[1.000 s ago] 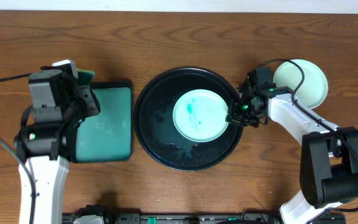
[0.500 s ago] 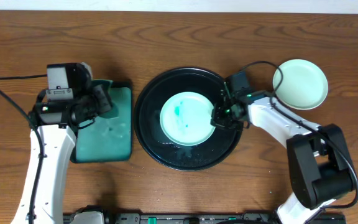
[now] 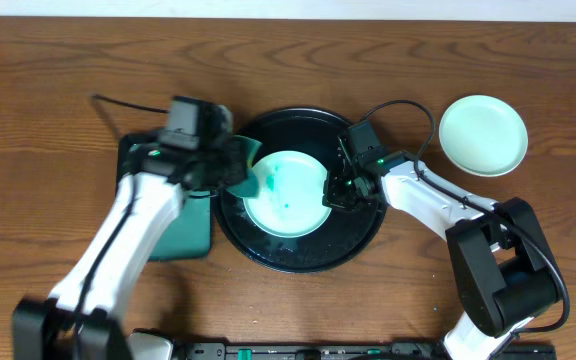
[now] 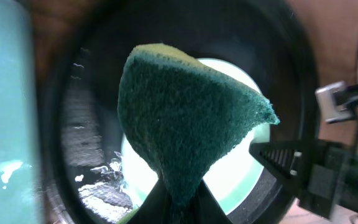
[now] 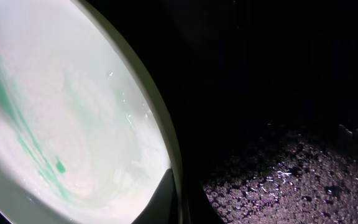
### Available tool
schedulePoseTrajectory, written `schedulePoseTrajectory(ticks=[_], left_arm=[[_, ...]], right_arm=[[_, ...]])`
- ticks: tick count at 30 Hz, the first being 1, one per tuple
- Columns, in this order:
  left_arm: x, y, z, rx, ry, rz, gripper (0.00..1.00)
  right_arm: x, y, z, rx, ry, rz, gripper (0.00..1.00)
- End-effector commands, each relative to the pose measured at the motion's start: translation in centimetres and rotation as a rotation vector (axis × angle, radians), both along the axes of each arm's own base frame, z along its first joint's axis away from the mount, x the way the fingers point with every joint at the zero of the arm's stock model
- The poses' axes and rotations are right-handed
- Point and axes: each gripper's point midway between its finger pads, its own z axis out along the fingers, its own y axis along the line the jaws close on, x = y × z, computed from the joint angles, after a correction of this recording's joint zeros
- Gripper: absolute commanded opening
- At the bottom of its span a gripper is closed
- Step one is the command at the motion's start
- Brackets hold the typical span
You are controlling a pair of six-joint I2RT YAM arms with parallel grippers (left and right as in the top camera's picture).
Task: Clean dirty plates on tray and stack at the side
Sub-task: 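Scrub the pale green plate with the sponge while the right gripper holds it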
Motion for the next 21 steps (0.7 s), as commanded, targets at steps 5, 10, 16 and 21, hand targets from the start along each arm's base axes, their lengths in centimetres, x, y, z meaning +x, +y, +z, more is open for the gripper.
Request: schedulePoseTrajectory(ticks=[5, 10, 16, 21], left_arm=[[0.9, -3.5, -7.0, -0.008, 0.151, 0.027, 0.07], [0.1, -4.2, -11.4, 0.016, 0.262, 0.051, 0.07], [-2.7, -6.9, -12.1, -0.041, 0.352, -0.056, 0.07], [-5.5, -10.6, -11.5, -0.091, 0.386, -0.175, 0.07]], right_arm=[[-1.7, 0.6, -1.4, -0.014, 0.066, 0.027, 0.01], [-1.8, 0.7, -1.4, -0.006, 0.072, 0.030, 0.01], [-1.8, 0.7, -1.4, -0.005, 0.071, 0.030, 0.01], [-1.8, 0.7, -1.4, -0.006, 0.067, 0.040, 0.01]])
